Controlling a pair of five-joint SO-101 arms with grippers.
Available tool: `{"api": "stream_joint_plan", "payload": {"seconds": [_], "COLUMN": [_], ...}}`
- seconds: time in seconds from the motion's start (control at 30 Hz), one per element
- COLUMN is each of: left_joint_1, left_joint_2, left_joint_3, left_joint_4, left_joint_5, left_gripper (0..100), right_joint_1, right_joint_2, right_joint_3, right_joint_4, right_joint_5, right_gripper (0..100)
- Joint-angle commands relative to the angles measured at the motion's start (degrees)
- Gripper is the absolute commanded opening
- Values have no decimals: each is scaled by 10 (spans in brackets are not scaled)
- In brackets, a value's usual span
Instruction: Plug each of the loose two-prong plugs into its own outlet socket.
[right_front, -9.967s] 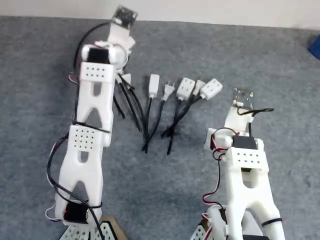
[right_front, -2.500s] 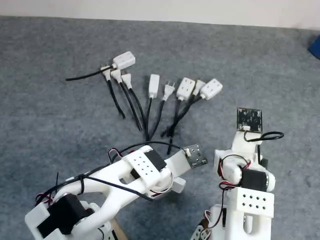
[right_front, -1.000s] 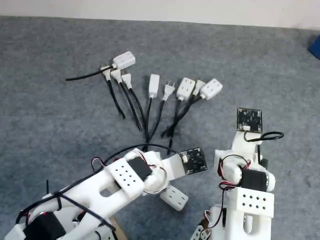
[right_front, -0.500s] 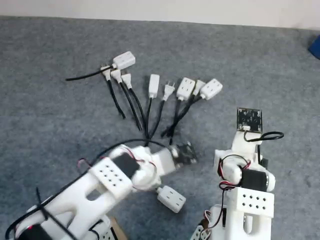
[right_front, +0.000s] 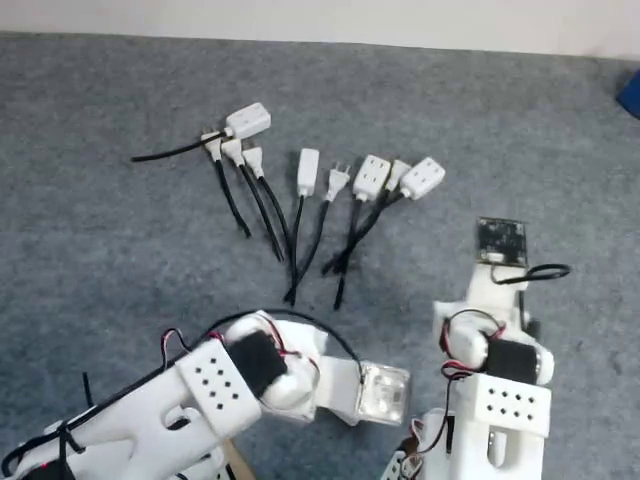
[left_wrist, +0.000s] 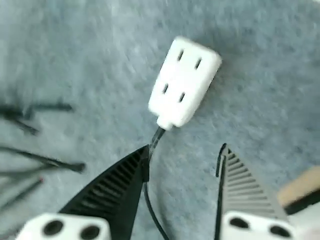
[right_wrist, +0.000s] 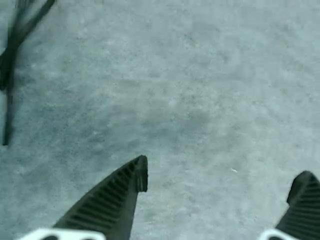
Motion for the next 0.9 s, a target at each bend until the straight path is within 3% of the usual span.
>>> {"api": "stream_joint_plan", "payload": {"seconds": [0.0,0.1,0.4,0.7,0.87], "left_joint_1": [15,19,19,15,15], "left_joint_2": [-8,-8,-8,-3,87], "left_joint_3": [-15,3,58,131,127], "left_joint_4": [-58,-102,-156,-248,-316], "left_joint_5": [-15,-15,-15,-14,-12], "left_gripper": [242,242,243,243,243], "right_joint_1": [126,212,342,346,346], "right_joint_2": [0,0,0,0,-2], "right_joint_3": [-12,-15,-29,-29,-29], "right_joint_4": [-20,-42,-68,-68,-67], "right_joint_5": [25,24,28,28,28], "right_gripper": [421,421,421,421,421]}}
